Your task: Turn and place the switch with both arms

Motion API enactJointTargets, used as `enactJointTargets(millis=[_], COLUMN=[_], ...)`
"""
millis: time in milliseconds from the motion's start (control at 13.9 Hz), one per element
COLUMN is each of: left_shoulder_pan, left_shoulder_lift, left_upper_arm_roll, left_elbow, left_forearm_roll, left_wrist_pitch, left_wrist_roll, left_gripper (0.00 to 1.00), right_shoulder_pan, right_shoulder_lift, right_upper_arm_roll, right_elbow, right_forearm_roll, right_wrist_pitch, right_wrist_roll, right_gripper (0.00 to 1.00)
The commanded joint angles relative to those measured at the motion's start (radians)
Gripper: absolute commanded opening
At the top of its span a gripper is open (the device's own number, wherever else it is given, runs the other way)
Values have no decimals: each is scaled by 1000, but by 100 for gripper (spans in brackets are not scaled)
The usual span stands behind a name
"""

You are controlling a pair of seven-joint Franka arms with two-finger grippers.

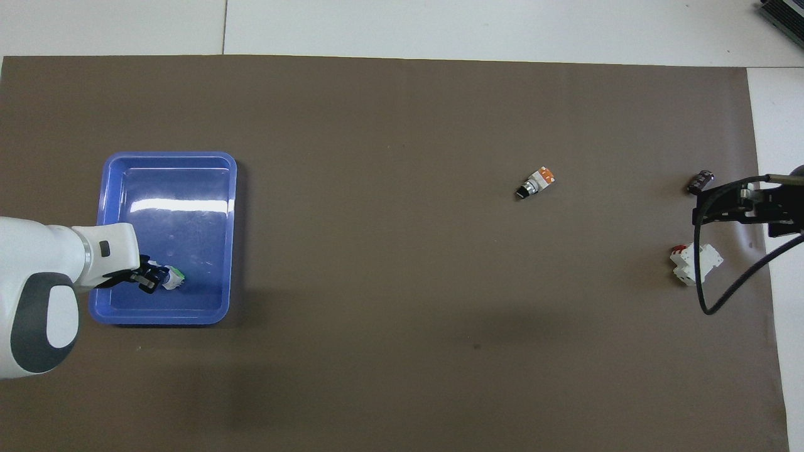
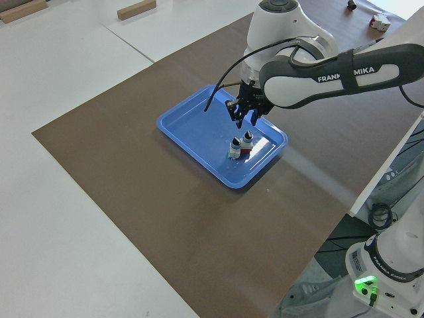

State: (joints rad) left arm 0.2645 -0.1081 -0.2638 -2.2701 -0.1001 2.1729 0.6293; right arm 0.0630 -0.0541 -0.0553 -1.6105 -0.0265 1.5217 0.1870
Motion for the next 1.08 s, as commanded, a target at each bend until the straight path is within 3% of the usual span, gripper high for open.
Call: enactJointTargets(millis=[0,216,503,647,1007], left_shoulder_pan=[-40,-115,-223,-275,-257], left_shoulder_lift=[73,102,111,131,143], left_upper_arm_roll=[3,-2,-3,-2,9], left_elbow=[189,279,317,403,638], left_forearm_roll=[17,147,155,155,142], left_wrist_pitch=[-160,-231,-260,-342,-588], left_wrist_roll=[-115,-264,-520,-620,-632], left_gripper=[43,41,39,39,36], right_shoulder_pan=[0,0,-2,0,-2], right_shoulder_lift=[-7,-7,-7,-7,-7], right_upper_arm_roll=[5,5,5,5,5], right_elbow=[1,1,1,1,1], right_forearm_roll=[-12,-10,-7,-7,-7], right_wrist_pitch=[-20,-18,-18,-18,-18], right_wrist_roll=[2,3,3,2,2], right_gripper=[100,100,100,100,100])
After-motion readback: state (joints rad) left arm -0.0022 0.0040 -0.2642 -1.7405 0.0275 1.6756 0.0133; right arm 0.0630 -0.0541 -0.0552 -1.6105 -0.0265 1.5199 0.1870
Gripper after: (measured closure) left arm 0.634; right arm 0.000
